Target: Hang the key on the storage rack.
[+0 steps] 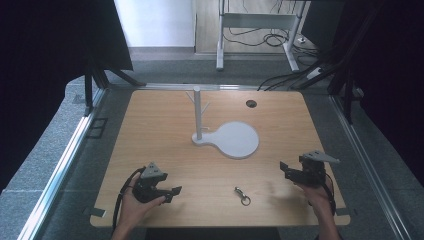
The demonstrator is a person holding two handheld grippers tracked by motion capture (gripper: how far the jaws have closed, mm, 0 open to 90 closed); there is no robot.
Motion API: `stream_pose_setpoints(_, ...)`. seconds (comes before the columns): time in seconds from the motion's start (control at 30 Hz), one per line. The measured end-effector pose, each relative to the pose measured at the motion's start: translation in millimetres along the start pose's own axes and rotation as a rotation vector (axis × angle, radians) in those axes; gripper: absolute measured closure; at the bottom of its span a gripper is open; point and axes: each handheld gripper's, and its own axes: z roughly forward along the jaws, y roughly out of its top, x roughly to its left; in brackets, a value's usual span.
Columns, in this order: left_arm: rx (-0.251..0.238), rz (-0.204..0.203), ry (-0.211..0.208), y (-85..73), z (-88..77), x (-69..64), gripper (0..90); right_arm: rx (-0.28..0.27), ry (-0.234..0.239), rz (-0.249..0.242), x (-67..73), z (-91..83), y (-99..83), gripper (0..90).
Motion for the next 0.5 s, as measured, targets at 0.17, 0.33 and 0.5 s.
stream_pose_setpoints(0.17, -0.006, 0.008, -0.019, 0.8, -1.6, -5.9, 25.4, -0.025, 0.006, -0.023, 0.2, -9.3, 3.3, 22.2)
stream_pose_setpoints(0.33, -0.032, 0.021, -0.043, 3.8, -8.7, -12.5, 25.4, -0.01, 0.025, -0.022, 2.0, -12.4, 3.5, 25.3)
stream_pose_setpoints(0.5, -0.011, 0.017, -0.06, 3.7, -8.8, -13.7, 25.4, -0.035, 0.041, -0.055, 6.0, -15.7, 5.2, 31.4)
